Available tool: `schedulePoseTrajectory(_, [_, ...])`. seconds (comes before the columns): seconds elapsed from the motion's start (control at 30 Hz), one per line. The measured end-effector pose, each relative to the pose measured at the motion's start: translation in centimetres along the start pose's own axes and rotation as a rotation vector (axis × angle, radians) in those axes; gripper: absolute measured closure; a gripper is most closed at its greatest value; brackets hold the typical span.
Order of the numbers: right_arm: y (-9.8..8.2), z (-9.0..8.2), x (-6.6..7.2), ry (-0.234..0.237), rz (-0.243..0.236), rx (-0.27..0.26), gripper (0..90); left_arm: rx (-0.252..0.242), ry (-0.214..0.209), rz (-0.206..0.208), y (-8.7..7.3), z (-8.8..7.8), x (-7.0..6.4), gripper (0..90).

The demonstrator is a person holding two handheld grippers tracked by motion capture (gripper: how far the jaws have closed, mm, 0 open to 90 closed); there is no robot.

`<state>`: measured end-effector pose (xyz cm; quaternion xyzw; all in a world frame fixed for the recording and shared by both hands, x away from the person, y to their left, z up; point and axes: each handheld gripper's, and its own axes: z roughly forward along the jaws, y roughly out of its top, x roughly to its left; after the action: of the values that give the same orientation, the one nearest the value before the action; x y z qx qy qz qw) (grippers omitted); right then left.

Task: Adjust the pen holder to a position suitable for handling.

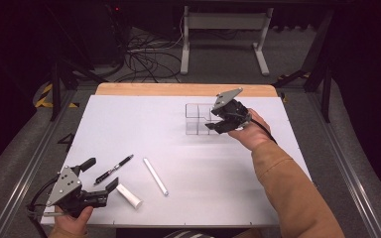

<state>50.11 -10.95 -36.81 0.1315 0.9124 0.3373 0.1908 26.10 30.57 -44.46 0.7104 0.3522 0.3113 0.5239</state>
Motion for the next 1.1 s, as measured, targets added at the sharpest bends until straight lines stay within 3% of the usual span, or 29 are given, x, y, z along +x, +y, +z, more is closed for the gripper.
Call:
schedulePoseTrajectory(0.1, [-0.2,0.6,-0.4,0.018,0.016,0.008,46.1,-0.003,-0.002,-0.002,0.0,0.0,0.0,7.2])
schedulePoseTrajectory(0.2, [-0.3,1.7,-1.0,0.044,0.062,0.003,46.9,0.000,-0.004,-0.001,0.0,0.0,0.1,7.2])
schedulePoseTrajectory(0.67, [0.6,4.9,-1.0,0.055,0.007,0.079,51.0,-0.001,-0.005,-0.002,-0.1,0.1,0.2,7.3])
schedulePoseTrajectory(1.1, [0.5,6.9,-0.6,0.052,-0.006,0.133,51.5,0.004,-0.009,0.005,-0.1,0.1,0.1,7.3])
